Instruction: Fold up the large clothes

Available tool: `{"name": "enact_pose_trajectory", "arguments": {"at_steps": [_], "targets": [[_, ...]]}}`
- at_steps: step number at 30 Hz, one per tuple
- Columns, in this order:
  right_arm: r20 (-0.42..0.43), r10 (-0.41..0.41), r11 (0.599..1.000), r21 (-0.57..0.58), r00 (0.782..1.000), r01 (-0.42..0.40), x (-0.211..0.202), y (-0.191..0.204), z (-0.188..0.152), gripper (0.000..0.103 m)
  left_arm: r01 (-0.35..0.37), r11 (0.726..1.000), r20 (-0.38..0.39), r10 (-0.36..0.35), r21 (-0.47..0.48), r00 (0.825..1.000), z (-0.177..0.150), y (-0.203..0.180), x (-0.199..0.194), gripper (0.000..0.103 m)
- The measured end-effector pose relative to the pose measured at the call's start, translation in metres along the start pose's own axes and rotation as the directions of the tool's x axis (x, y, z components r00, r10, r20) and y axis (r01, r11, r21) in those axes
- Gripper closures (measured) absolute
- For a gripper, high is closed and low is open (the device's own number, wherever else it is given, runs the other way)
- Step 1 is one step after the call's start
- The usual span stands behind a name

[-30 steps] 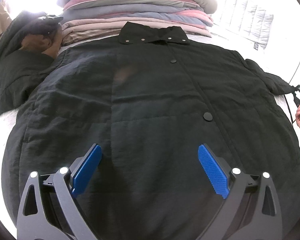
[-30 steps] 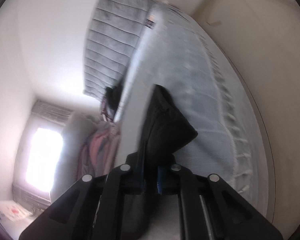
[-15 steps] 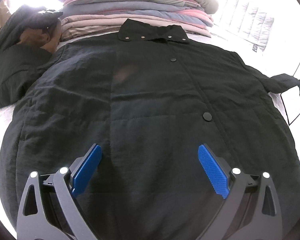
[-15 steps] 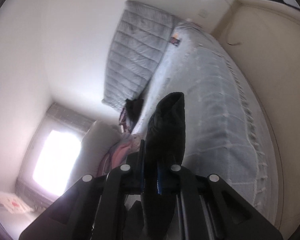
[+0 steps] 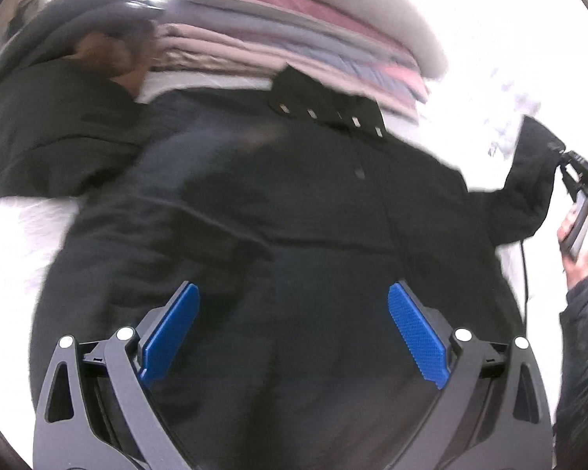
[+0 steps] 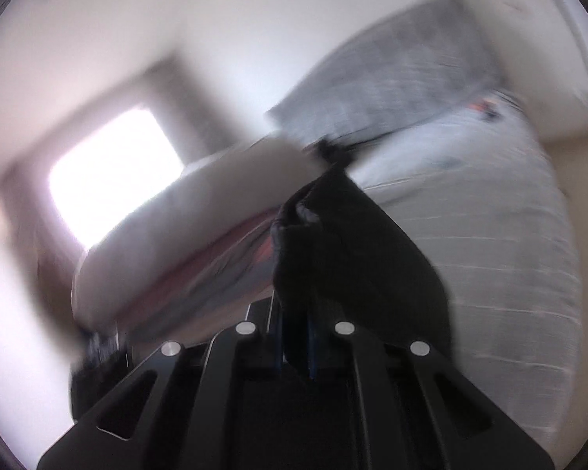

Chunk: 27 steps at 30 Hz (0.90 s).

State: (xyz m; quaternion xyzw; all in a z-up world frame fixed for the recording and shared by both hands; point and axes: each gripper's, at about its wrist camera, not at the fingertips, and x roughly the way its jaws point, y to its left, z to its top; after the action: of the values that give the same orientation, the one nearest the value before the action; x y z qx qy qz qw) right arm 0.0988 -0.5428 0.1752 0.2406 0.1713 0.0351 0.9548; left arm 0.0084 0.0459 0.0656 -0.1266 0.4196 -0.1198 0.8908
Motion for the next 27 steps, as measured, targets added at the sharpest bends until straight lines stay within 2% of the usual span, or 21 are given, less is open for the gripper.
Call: {"name": "enact_pose_trajectory", "arguments": {"at_steps": [2, 3, 6, 8, 12, 15, 20, 23, 25, 26, 27], "targets": [[-0.067, 0.024, 0.991, -0.128, 0.998, -0.032, 0.027, 0.060, -0.030, 0.093, 0.009, 0.998, 0.030, -0.008, -0.054, 1.000, 0.003, 0.017, -0.009, 0.009], [-0.092, 0.031, 0.985, -0.165, 0.995, -0.046, 0.036, 0.077, -0.043, 0.093, 0.018, 0.996, 0.035, -0.015, -0.087, 0.999, 0.005, 0.025, -0.011, 0.009], [-0.224, 0.045, 0.953, -0.283, 0.974, -0.109, 0.074, 0.134, -0.103, 0.093, 0.059, 0.982, 0.039, -0.053, -0.181, 0.998, 0.006, 0.046, -0.016, 0.009], [-0.323, 0.030, 0.924, -0.352, 0.946, -0.149, 0.100, 0.164, -0.154, 0.093, 0.083, 0.965, 0.046, -0.074, -0.248, 0.996, 0.006, 0.059, -0.019, 0.009], [-0.442, -0.009, 0.885, -0.421, 0.897, -0.199, 0.129, 0.193, -0.227, 0.093, 0.079, 0.964, 0.065, -0.065, -0.252, 0.996, 0.007, 0.064, -0.028, 0.009], [-0.458, -0.007, 0.884, -0.418, 0.889, -0.209, 0.132, 0.204, -0.248, 0.093, 0.075, 0.969, 0.075, -0.059, -0.234, 0.995, 0.007, 0.061, -0.032, 0.009], [-0.416, 0.064, 0.891, -0.386, 0.907, -0.240, 0.119, 0.221, -0.233, 0.093, 0.105, 0.970, 0.080, -0.090, -0.217, 0.993, 0.008, 0.056, -0.035, 0.009], [-0.430, 0.090, 0.883, -0.383, 0.898, -0.272, 0.126, 0.240, -0.236, 0.091, 0.116, 0.970, 0.080, -0.101, -0.214, 0.992, 0.008, 0.054, -0.036, 0.009], [-0.482, 0.076, 0.879, -0.380, 0.873, -0.286, 0.139, 0.241, -0.248, 0.084, 0.118, 0.969, 0.077, -0.103, -0.218, 0.992, 0.008, 0.056, -0.035, 0.009], [-0.536, 0.073, 0.878, -0.366, 0.841, -0.309, 0.147, 0.240, -0.258, 0.069, 0.119, 0.968, 0.076, -0.104, -0.223, 0.992, 0.008, 0.057, -0.035, 0.009], [-0.599, 0.059, 0.879, -0.348, 0.799, -0.326, 0.157, 0.238, -0.270, 0.059, 0.121, 0.966, 0.074, -0.106, -0.229, 0.992, 0.007, 0.058, -0.034, 0.009]]}}
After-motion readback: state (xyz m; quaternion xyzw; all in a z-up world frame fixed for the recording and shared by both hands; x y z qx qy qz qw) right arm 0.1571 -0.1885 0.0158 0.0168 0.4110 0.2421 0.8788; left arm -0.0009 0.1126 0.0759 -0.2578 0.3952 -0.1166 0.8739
